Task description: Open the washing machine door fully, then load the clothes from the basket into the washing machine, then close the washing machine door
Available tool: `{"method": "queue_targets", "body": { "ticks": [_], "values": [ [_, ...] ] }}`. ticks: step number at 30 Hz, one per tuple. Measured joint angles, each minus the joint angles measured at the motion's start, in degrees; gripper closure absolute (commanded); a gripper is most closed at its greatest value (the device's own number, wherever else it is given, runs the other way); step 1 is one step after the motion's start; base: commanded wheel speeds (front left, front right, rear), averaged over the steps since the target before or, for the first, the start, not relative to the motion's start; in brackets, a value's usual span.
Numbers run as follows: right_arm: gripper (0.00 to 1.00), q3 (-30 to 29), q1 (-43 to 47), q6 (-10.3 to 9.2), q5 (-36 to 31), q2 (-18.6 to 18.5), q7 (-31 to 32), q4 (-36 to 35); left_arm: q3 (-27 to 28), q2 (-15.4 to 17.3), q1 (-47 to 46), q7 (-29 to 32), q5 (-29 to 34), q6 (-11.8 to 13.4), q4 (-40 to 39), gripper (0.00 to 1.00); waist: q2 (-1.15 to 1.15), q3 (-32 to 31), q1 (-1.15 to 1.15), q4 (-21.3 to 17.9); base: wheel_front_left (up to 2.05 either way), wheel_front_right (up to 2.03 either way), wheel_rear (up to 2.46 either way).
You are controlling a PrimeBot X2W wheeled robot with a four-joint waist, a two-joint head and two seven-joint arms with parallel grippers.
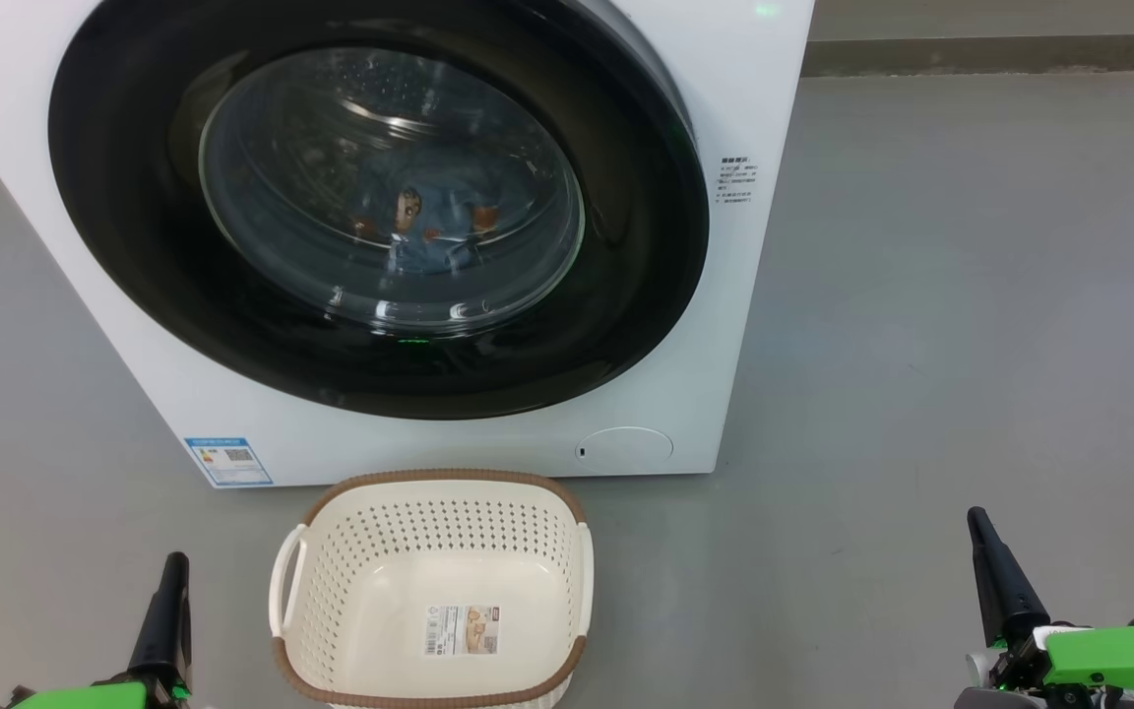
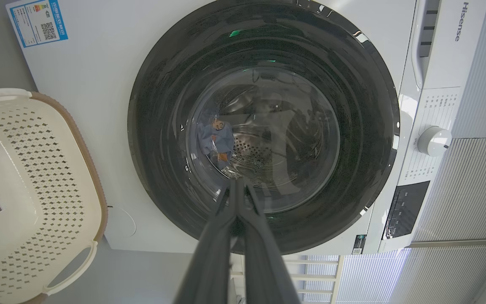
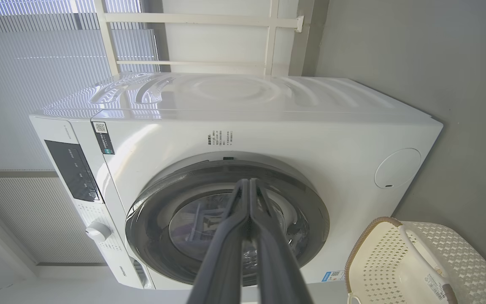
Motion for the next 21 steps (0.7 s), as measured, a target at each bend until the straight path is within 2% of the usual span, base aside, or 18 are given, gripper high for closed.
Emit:
{"method": "queue_targets", "body": {
  "ticks": [21],
  "values": [
    [1.00,0.0,0.0,0.00,0.0,0.0,0.0,0.0,0.1,-0.1,0.0,0.1,0.0,0.0,0.0,1.00,0.00,0.0,0.00,0.0,0.00,0.00,0.00]
  ]
}}
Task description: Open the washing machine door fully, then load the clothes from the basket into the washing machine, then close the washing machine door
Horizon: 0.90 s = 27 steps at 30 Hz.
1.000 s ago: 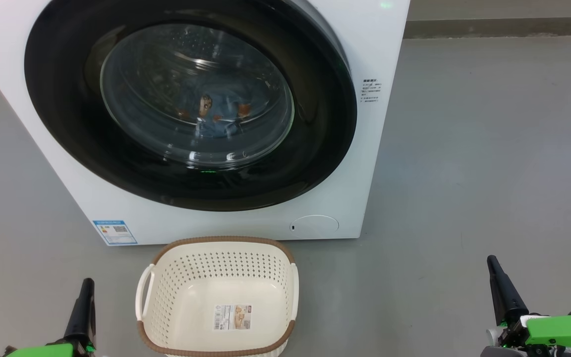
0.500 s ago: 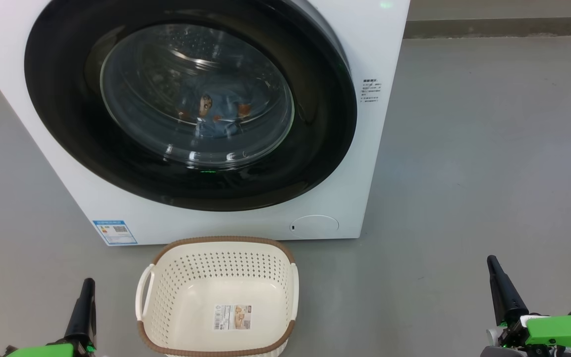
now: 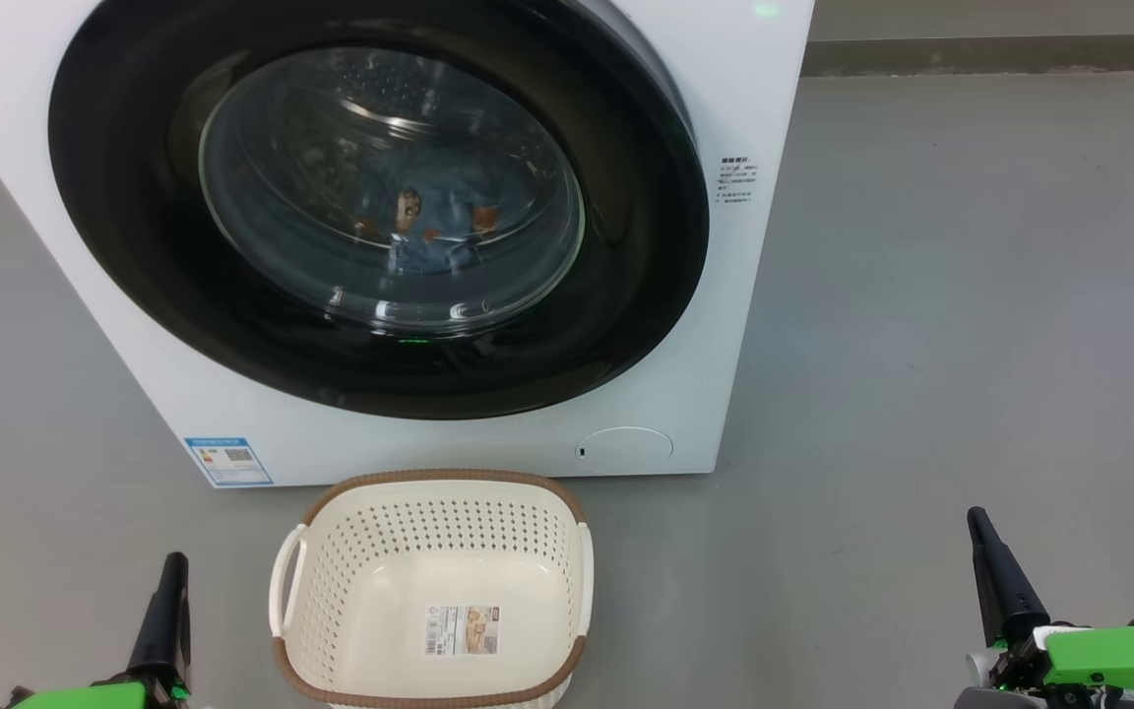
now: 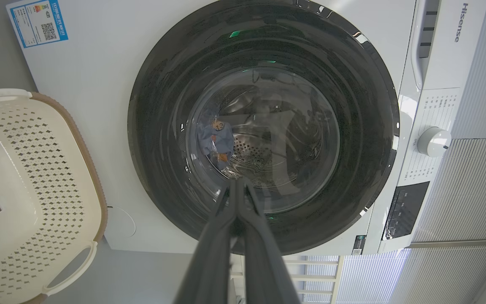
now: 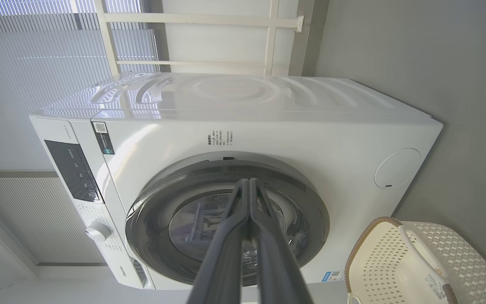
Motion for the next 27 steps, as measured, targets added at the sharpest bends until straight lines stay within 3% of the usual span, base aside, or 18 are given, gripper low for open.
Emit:
{"method": "queue_targets", "body": {
  "ticks": [27],
  "values": [
    [1.00,0.0,0.0,0.00,0.0,0.0,0.0,0.0,0.2,-0.3,0.0,0.1,0.1,0.0,0.0,1.00,0.00,0.0,0.00,0.0,0.00,0.00,0.00]
  ]
}}
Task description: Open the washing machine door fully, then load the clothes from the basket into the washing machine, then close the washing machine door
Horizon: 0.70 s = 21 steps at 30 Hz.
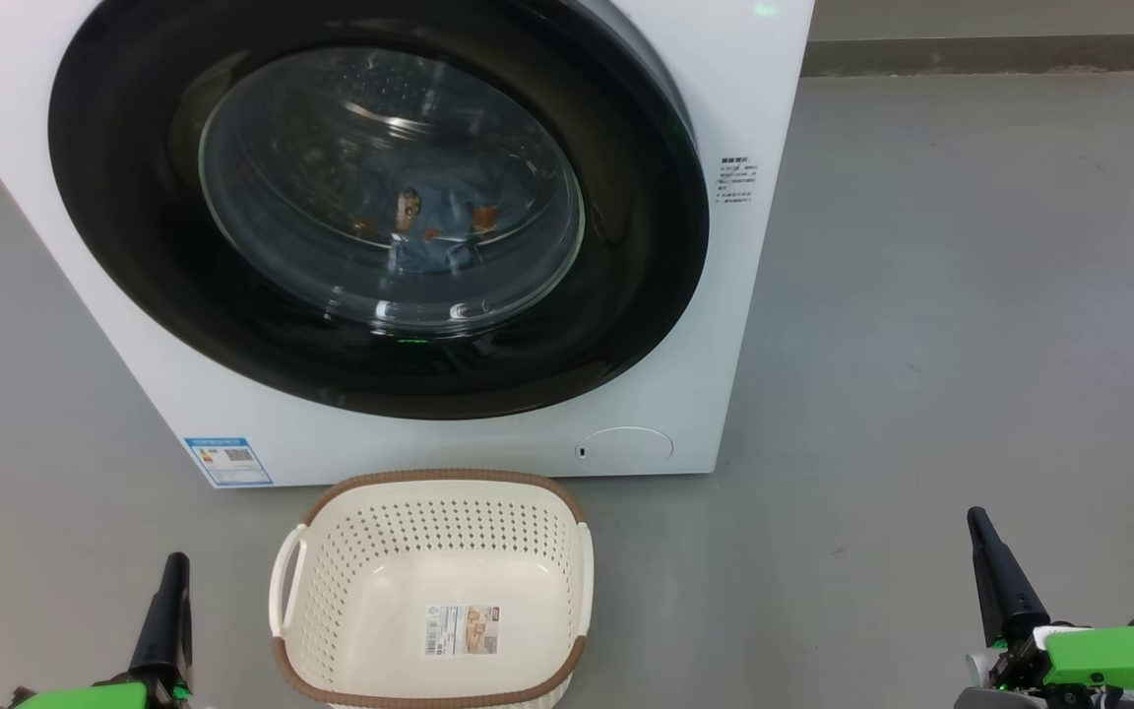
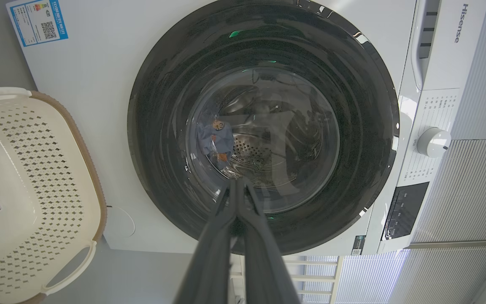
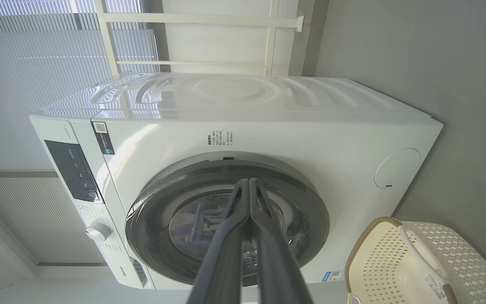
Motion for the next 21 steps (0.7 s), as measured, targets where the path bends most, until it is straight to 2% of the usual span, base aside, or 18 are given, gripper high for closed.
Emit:
{"method": "queue_targets", "body": {
  "ticks": [21],
  "values": [
    [1.00,0.0,0.0,0.00,0.0,0.0,0.0,0.0,0.1,-0.1,0.0,0.0,0.0,0.0,0.0,1.00,0.00,0.0,0.00,0.0,0.00,0.00,0.00]
  ]
}}
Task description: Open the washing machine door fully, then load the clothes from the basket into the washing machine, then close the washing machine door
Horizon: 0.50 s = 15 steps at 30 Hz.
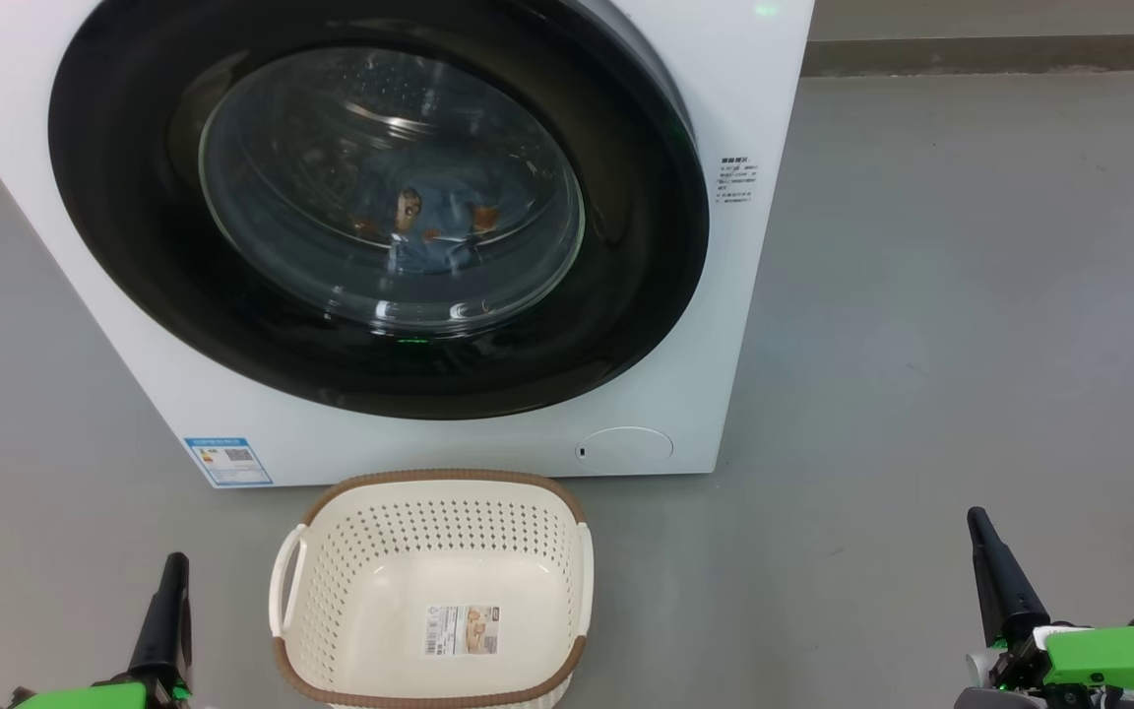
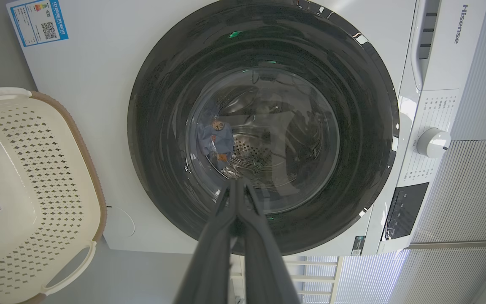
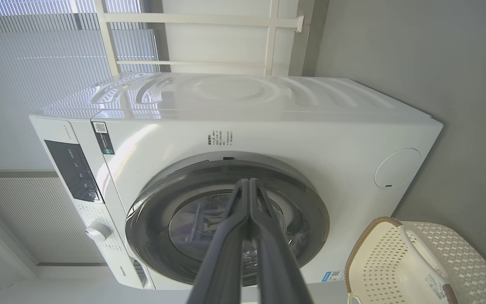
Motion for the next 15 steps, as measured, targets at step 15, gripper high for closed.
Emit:
{"method": "queue_targets", "body": {
  "ticks": [15],
  "values": [
    [1.00,0.0,0.0,0.00,0.0,0.0,0.0,0.0,0.0,0.0,0.0,0.2,0.4,0.0,0.0,1.00,0.00,0.0,0.00,0.0,0.00,0.00,0.00]
  ]
}}
